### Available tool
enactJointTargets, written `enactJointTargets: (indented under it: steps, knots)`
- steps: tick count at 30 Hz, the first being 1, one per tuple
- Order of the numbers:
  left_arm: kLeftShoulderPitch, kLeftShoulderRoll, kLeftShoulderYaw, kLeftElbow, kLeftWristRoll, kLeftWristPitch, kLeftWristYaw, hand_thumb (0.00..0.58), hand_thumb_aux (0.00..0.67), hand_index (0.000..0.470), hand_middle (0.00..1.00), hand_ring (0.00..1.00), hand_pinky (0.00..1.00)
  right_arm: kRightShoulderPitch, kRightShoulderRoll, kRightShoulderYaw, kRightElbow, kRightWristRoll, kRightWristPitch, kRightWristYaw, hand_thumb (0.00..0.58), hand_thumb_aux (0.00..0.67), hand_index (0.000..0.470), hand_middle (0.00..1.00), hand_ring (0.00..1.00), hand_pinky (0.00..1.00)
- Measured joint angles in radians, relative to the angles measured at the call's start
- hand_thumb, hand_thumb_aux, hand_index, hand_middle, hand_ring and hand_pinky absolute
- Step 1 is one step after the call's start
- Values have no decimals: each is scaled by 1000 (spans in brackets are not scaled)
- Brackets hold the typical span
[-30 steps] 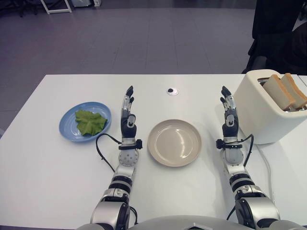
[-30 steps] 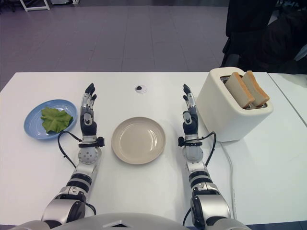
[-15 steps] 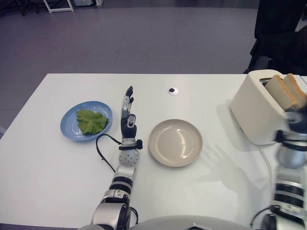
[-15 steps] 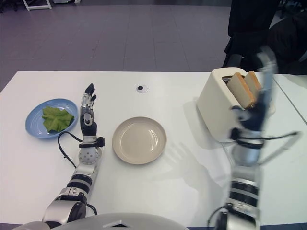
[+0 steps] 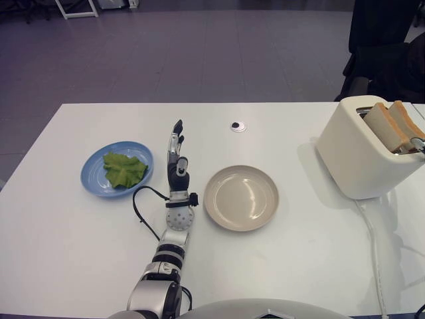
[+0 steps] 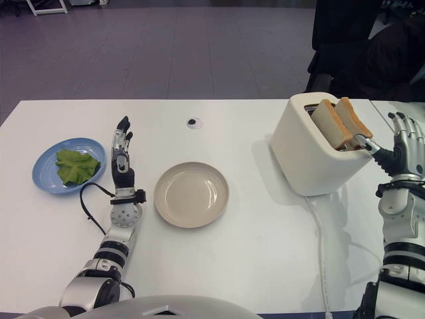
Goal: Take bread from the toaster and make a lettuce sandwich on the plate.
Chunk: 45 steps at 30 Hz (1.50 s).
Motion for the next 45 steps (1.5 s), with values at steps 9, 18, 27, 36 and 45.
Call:
enactJointTargets:
  steps: [9, 18, 27, 36, 45]
  knots:
    - [5, 1, 0, -8, 0, -1, 0, 0, 0, 0, 0, 0, 0, -95, -48, 117, 129, 44, -28, -29, 580, 670, 470, 0, 0, 0]
    - [28, 2, -1, -43, 0, 2, -4, 0, 0, 0, 0, 0, 0, 41, -68, 122, -232, 51, -37, -79, 580, 670, 470, 827, 827, 827]
    - [31, 3, -1, -46, 0, 9, 0, 0, 0, 0, 0, 0, 0, 87, -3, 1, -514, 57, 30, -183, 580, 670, 470, 824, 824, 824]
    - [15, 3, -3, -24, 0, 11, -2, 0, 0, 0, 0, 0, 0, 113, 206, 189, -899, 503, -81, 160, 580, 670, 470, 788, 788, 788]
    - [-13, 0, -5, 16, 0, -7, -18, 0, 0, 0, 0, 0, 0, 186, 355, 505, -771, 612, -33, 546, 580, 670, 470, 784, 784, 784]
